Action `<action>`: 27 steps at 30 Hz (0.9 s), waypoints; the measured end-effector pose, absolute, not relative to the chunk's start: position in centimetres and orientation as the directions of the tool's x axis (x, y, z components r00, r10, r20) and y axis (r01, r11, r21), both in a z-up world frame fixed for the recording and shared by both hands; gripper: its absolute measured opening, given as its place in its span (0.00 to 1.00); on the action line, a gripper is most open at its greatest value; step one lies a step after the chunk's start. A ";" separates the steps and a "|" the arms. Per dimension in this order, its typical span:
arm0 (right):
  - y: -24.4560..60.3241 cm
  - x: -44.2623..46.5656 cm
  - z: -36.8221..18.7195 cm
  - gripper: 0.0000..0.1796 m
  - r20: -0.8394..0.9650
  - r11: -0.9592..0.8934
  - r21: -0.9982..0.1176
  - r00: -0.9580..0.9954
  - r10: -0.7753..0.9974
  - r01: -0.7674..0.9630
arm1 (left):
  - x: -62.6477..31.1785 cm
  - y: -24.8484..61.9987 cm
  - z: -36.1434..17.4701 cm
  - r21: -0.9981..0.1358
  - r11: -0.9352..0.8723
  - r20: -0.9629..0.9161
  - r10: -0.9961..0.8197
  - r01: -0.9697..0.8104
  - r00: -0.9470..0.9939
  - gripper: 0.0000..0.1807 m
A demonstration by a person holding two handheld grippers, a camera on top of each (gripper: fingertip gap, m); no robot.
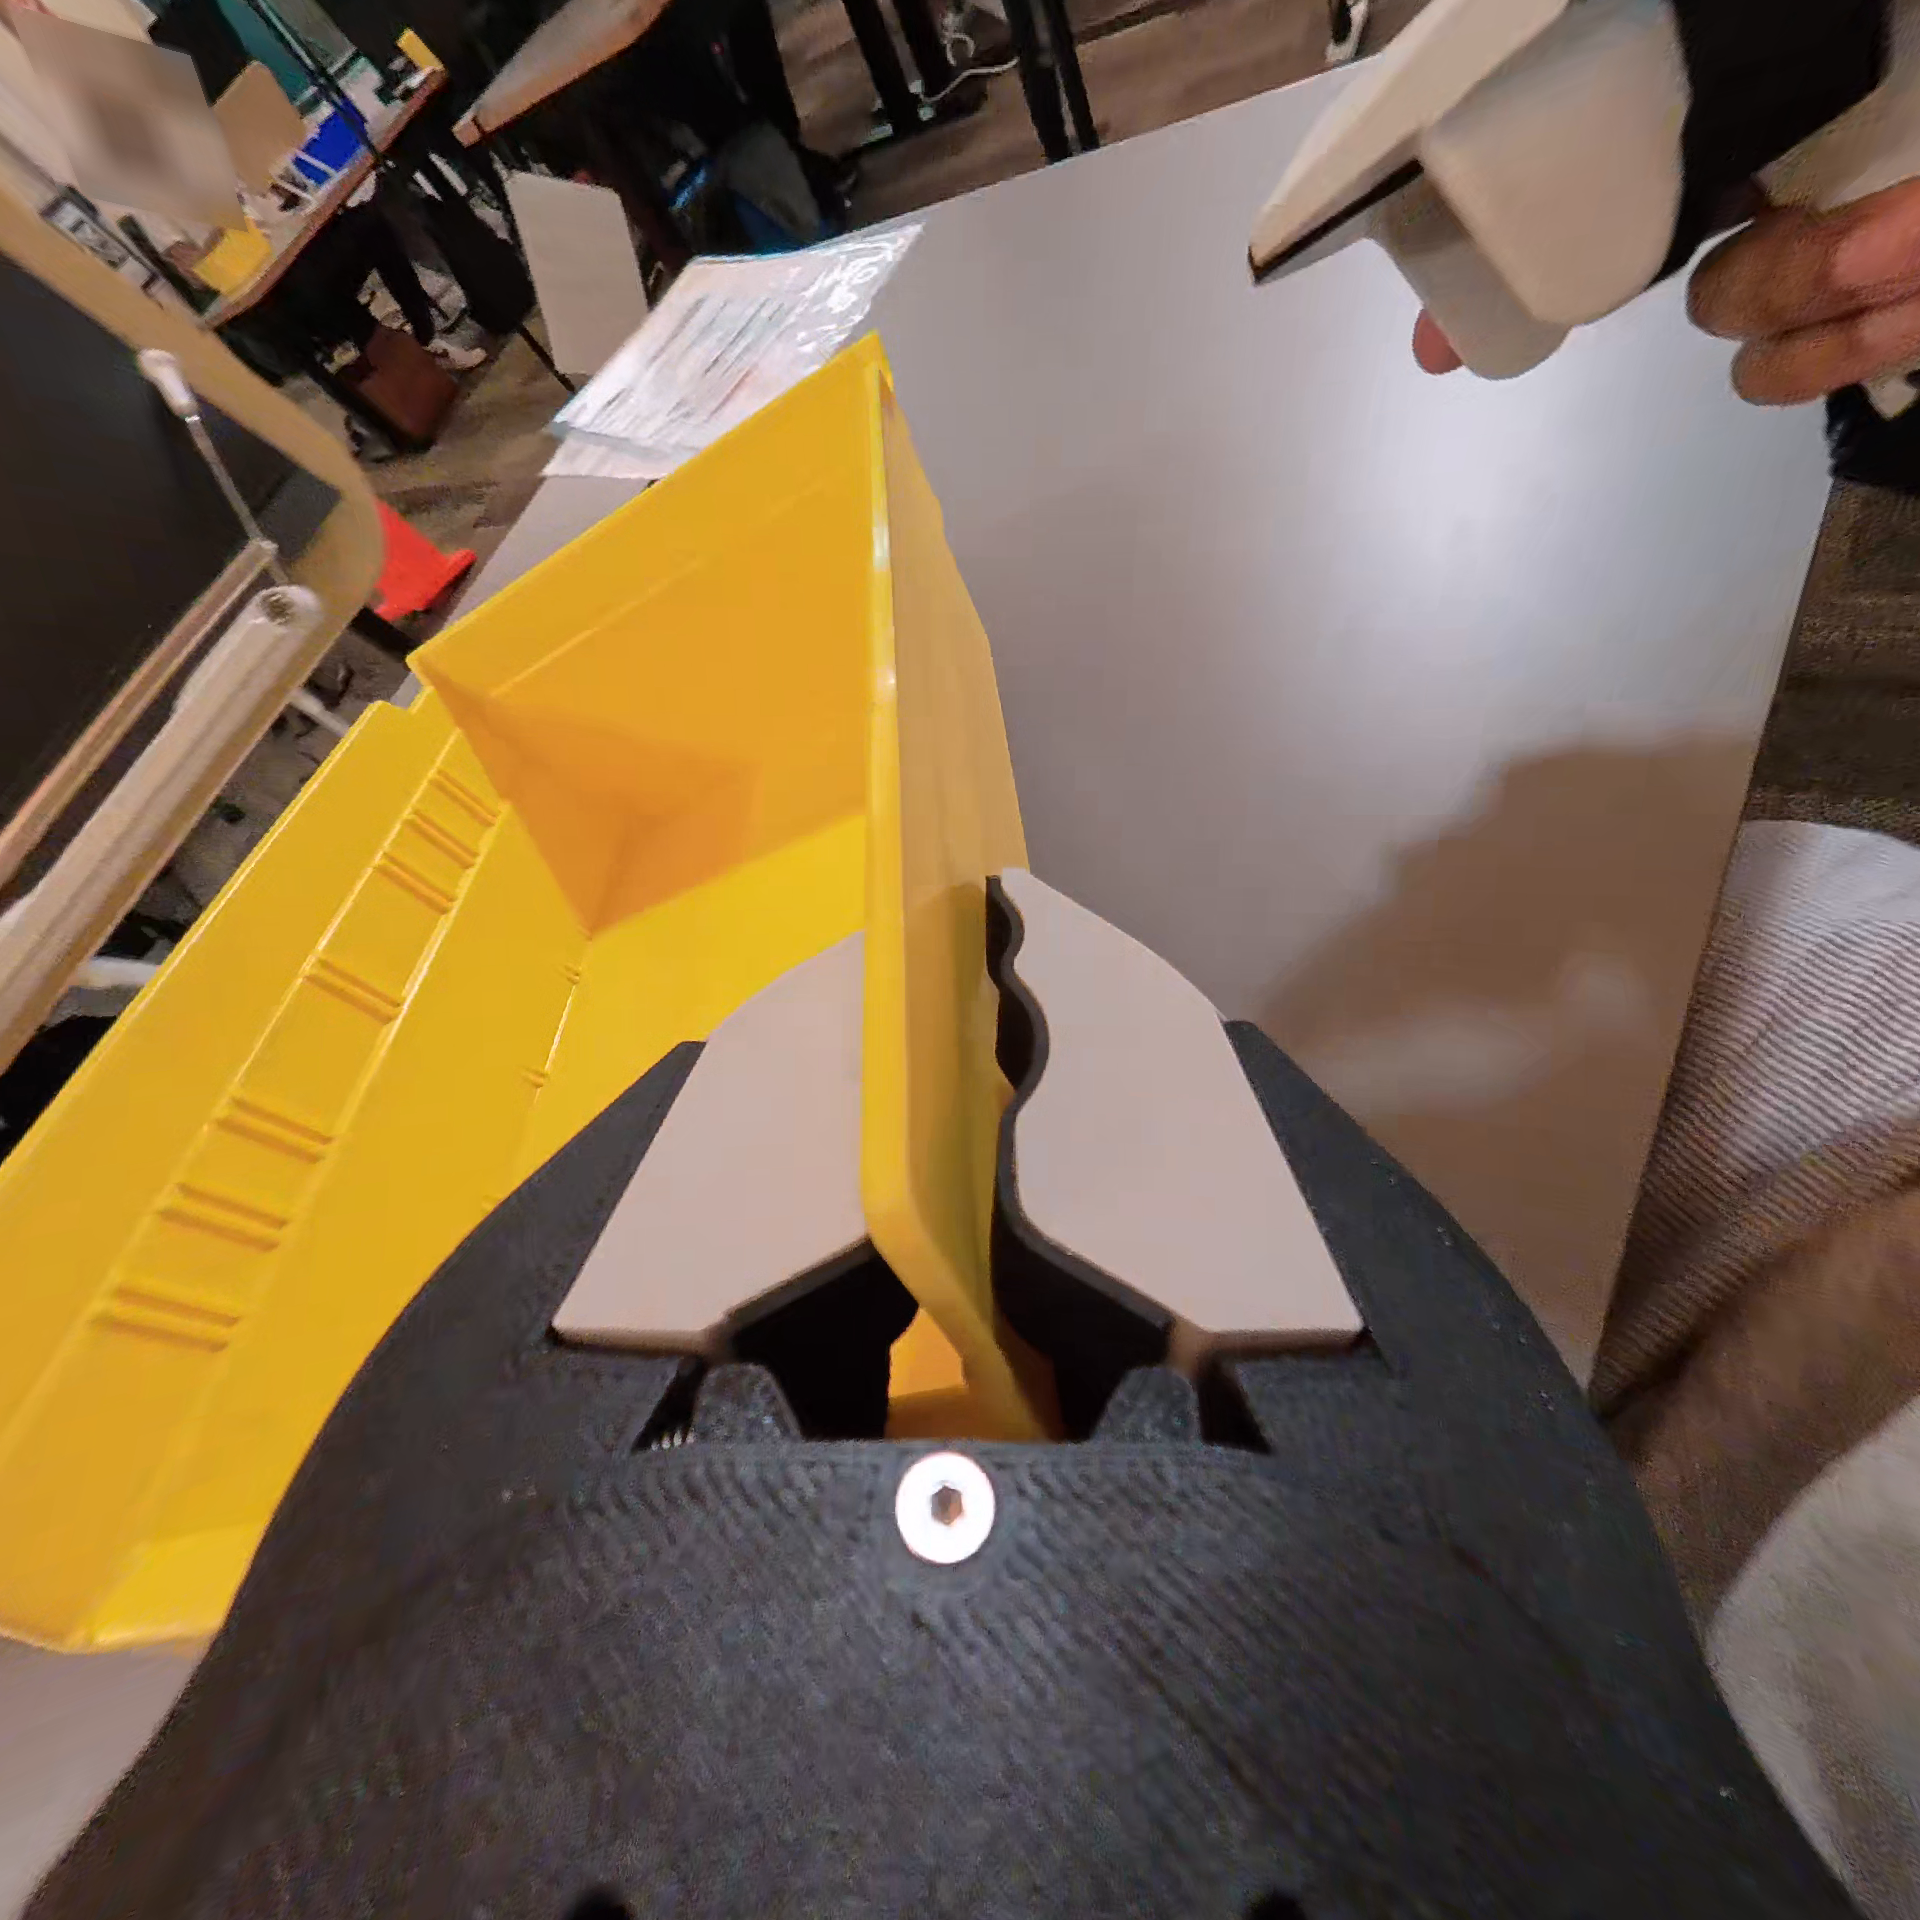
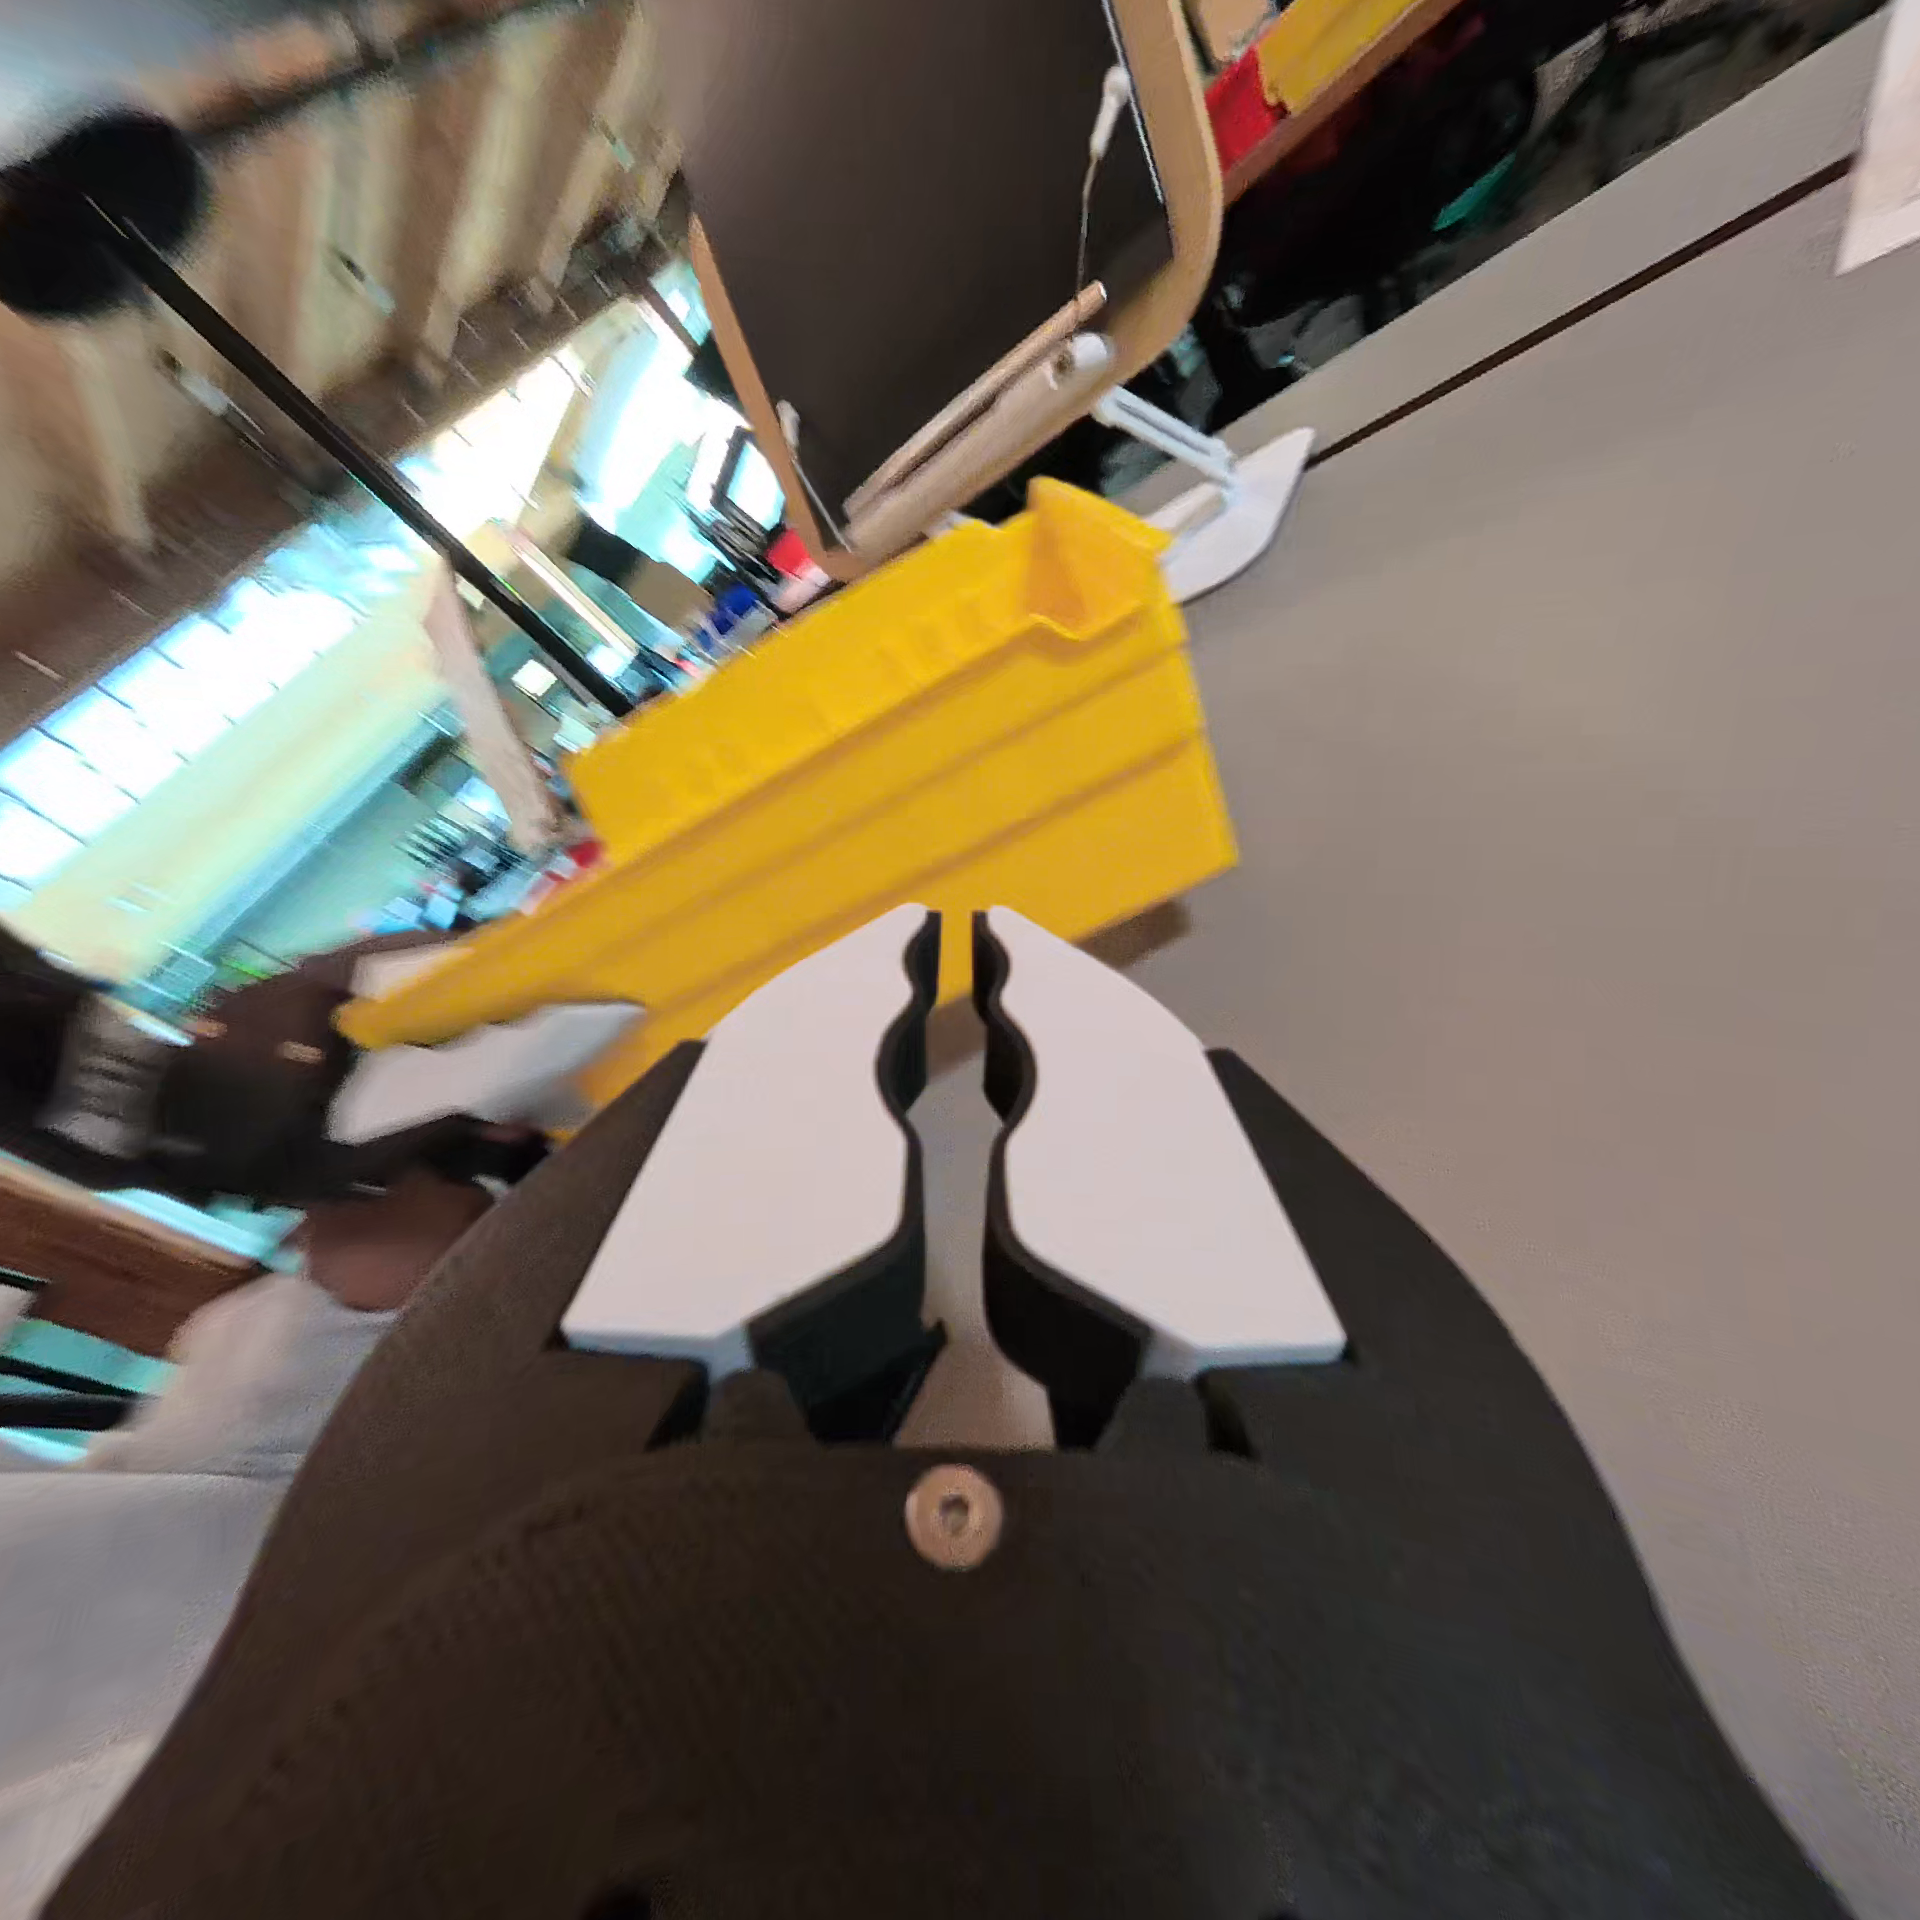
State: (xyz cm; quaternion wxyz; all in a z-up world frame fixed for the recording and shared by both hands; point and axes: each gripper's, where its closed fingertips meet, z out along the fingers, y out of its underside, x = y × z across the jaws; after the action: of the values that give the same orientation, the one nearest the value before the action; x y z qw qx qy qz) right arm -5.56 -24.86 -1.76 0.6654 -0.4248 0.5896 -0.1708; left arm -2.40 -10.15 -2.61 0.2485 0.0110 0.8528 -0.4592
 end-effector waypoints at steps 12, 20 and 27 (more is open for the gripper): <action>-27.5 -7.6 3.3 0.24 -0.633 0.668 -0.744 0.310 -0.709 0.011 | -3.1 -19.9 -7.2 -0.833 0.472 -0.400 -0.154 0.288 -0.904 0.13; -28.2 -8.8 4.9 0.41 -0.484 0.543 -0.822 0.290 -0.826 0.174 | -12.0 -26.5 -3.5 -0.981 0.189 -0.002 0.245 0.050 -0.969 0.55; -27.1 -8.0 1.8 0.54 -0.300 0.312 -0.948 0.158 -0.941 0.059 | -9.6 -19.1 1.7 -0.999 0.001 -0.046 0.229 0.047 -0.972 0.60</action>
State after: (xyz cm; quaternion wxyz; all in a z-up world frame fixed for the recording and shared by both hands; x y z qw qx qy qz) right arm -7.95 -27.09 1.82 0.6274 -0.4305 0.5122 -0.3983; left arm -9.62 -19.07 1.75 -0.0648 0.0981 0.7044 -0.7000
